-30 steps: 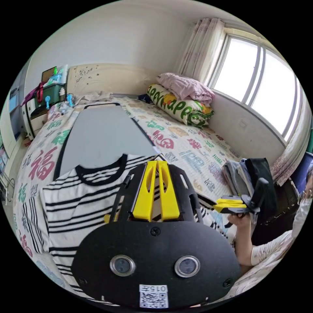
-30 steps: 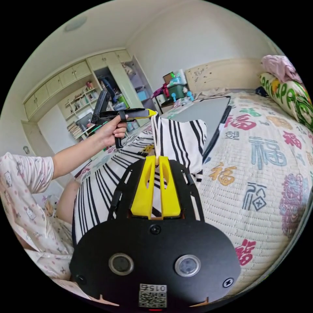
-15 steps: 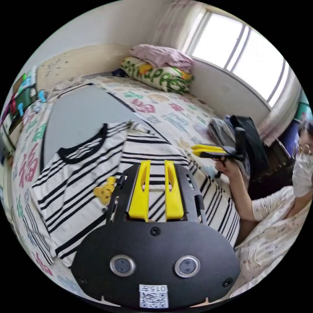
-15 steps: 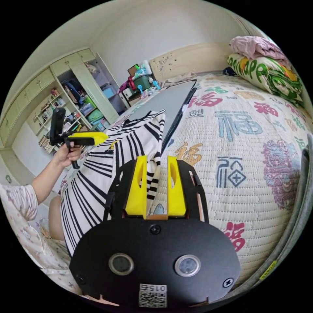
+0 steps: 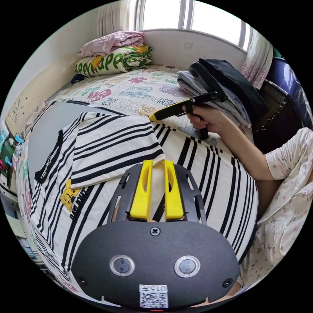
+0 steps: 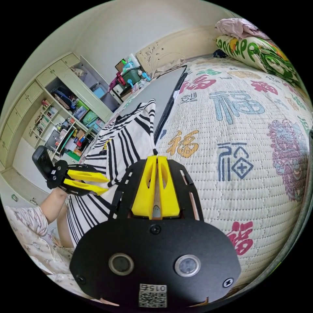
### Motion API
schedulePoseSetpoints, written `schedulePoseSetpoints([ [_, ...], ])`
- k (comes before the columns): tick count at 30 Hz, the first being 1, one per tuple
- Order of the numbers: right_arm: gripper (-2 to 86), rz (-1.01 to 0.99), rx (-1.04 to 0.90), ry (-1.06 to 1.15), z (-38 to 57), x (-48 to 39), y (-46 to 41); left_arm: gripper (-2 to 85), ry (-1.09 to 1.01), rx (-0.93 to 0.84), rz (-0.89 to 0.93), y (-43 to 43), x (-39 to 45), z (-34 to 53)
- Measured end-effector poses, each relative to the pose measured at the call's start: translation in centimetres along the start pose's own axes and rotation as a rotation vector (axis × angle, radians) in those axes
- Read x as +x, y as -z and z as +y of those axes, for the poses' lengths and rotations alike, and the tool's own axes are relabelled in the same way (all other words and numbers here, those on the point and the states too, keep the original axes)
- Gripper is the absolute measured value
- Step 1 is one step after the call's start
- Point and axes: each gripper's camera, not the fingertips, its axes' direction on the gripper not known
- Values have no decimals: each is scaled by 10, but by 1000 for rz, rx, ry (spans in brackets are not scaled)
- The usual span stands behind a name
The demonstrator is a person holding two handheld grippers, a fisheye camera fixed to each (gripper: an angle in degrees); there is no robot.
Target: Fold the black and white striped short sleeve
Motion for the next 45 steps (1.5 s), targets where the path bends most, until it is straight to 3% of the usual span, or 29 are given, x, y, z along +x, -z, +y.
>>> schedulePoseSetpoints([
  [4,29,-87,29,-12,-10,41,11,65,81,42,161,71,-35,-12],
  [5,49,-207,77,-48,-9,74,21,67,135,93,184,109,-51,-3],
  [7,63,-429,245,-148,7,141,42,69,250,182,149,175,-77,27],
  [9,68,-594,500,-301,42,216,57,72,511,309,35,264,-124,94],
  [14,82,-300,370,-333,12,217,29,91,1034,448,-336,389,-192,234],
  [17,81,-210,287,-401,-6,231,9,114,1180,537,-290,425,-228,260],
  [21,89,61,285,-158,-59,108,12,127,1288,658,-244,456,-265,264],
  [25,95,25,168,127,-131,-38,-65,130,1307,742,-140,476,-295,247],
  [28,104,-101,46,309,-170,-163,-181,112,1314,700,-90,491,-313,224],
  [30,107,-202,-104,390,-188,-249,-299,25,1357,742,-82,511,-307,221],
  [33,108,-175,-247,449,-196,-337,-449,0,1420,745,-42,529,-298,211],
  [39,119,62,-360,470,-191,-422,-673,17,1436,734,-105,568,-270,188],
  [41,127,114,-369,461,-192,-427,-711,96,1431,778,-62,571,-270,186],
  [45,132,241,-415,465,-190,-420,-780,103,1325,764,-23,564,-265,167],
])
